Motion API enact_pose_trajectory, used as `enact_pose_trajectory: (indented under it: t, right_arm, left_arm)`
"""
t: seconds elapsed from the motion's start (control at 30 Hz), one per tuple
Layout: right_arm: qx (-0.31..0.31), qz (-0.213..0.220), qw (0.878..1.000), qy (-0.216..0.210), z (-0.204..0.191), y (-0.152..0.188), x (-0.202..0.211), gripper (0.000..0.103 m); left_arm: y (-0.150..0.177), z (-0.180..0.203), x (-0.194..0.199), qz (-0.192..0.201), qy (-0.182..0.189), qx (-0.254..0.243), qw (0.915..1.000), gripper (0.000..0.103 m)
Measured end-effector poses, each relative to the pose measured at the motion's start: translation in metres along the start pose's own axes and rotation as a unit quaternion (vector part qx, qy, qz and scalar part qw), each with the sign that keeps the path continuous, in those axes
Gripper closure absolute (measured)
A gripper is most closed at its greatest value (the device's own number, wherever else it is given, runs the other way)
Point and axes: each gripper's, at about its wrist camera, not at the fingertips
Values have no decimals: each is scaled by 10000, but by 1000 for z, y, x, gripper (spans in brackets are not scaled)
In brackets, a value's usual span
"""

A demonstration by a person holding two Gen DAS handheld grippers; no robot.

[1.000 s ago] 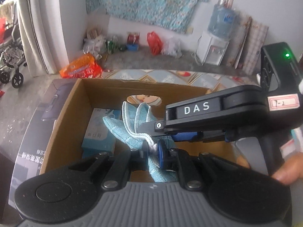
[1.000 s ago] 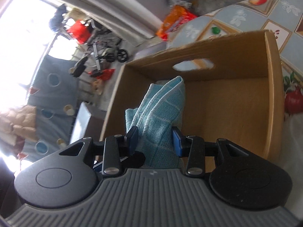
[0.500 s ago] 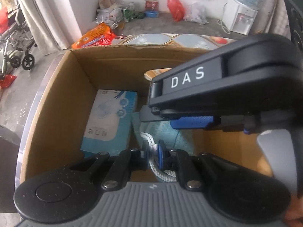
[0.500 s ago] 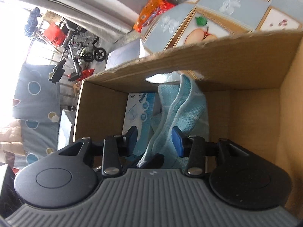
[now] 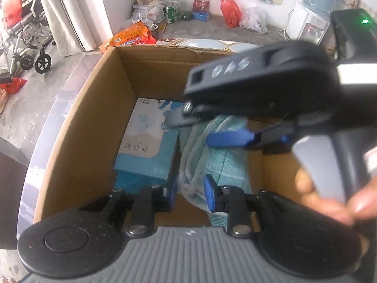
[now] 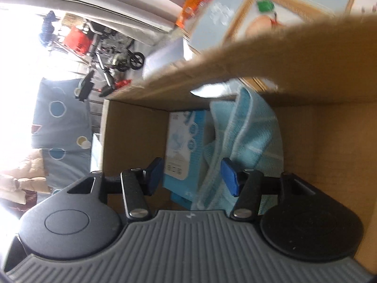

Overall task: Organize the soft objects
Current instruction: 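Open the right gripper to release the towel and withdraw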

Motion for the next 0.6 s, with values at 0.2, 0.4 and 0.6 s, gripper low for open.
enact_pose_trajectory:
  t: [0.2,0.4,0.6]
  right_arm:
    - [338,376,9981,-340,-22,6,57,45]
    - [799,770,9911,-735,-28,36,151,43]
    - [1298,1335,9818,-365,-1,99,296,34]
  left_arm:
    - [15,2,37,301,185,2,9994,62]
    - [45,11,94,691,585,-63,9959,54]
    - [95,51,157,1196,1271,-709,9821,39]
Point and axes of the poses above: each gripper's, at about its wrist camera, not at the fingertips, and x roughly against the way its jaws point, z to its right, y to its underside, and after that the axes turned 10 degrees about x, right-handed
